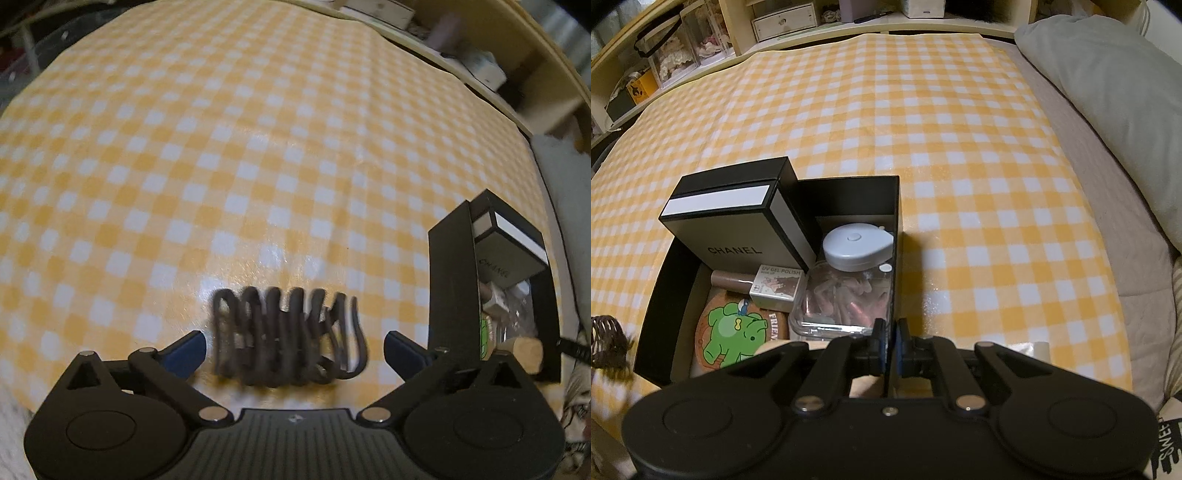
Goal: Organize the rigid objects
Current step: 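Carry the hair claw with the left tool and lower it into the tray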
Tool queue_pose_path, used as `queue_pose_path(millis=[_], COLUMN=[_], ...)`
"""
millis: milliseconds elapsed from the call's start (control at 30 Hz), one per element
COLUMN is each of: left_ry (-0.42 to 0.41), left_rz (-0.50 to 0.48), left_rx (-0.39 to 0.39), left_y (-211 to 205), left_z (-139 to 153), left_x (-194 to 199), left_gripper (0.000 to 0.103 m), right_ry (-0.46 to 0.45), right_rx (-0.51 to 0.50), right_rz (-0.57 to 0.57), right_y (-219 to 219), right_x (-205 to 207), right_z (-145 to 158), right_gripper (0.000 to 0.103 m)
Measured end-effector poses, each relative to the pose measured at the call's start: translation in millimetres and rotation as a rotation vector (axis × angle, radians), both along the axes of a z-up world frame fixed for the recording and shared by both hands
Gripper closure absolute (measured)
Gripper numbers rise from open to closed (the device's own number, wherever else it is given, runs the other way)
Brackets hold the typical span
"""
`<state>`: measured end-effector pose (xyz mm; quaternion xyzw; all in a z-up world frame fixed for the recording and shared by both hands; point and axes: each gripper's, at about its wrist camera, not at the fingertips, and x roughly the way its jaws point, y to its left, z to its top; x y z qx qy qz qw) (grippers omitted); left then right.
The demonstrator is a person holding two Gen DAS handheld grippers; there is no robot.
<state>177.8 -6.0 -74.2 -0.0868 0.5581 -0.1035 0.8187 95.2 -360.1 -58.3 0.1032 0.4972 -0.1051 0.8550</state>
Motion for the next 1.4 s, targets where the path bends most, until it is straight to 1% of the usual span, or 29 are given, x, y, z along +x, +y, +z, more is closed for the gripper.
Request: queue_pose_path(millis=[100, 167, 300, 433, 667, 767, 867, 1100, 1200, 1267, 1400], left_ry=[-0.023, -0.039, -0.048, -0.043, -0.061, -0.074, -0.079, -0.136, -0.169, -0.198, -0.289], left_rz=[0.021, 0.017, -0.029, -0.081, -0.040, -0.016, -0.017, -0.042, -0.048, -0.064, -0.128], left_rx=[0.025, 0.044, 0.108, 0.145, 0.187, 0.182, 0.167, 0.158, 0.138, 0.109, 0.045], left_y=[-9, -18, -37, -46, -44, -38, -36, -42, -43, -48, -64], left_z=[1, 1, -8, -17, -24, -24, -23, -10, 2, 15, 45], left_x=[-2, -2, -4, -6, 1, 3, 2, -7, -10, -13, -20], left_gripper=[0.000, 0.000, 0.000, 0.000, 0.000, 0.010, 0.011, 0.012, 0.012, 0.012, 0.012], right_ry=[0.000, 0.000, 0.000, 0.000, 0.001, 0.001, 0.000, 0.000, 0.000, 0.000, 0.000], right_rx=[0.002, 0.001, 0.001, 0.002, -0.001, -0.001, 0.000, -0.001, -0.001, 0.000, -0.001], right_rz=[-0.001, -0.001, -0.001, 0.000, 0.001, 0.000, 0.000, 0.000, 0.000, 0.000, 0.000], right_y=[0, 0, 1, 0, 1, 1, 1, 1, 1, 1, 1], right_x=[0, 0, 0, 0, 0, 0, 1, 0, 0, 0, 0], right_z=[0, 0, 0, 0, 0, 0, 0, 0, 0, 0, 0], right_gripper=[0.096, 0.096, 0.096, 0.096, 0.096, 0.096, 0.096, 0.096, 0.096, 0.096, 0.096])
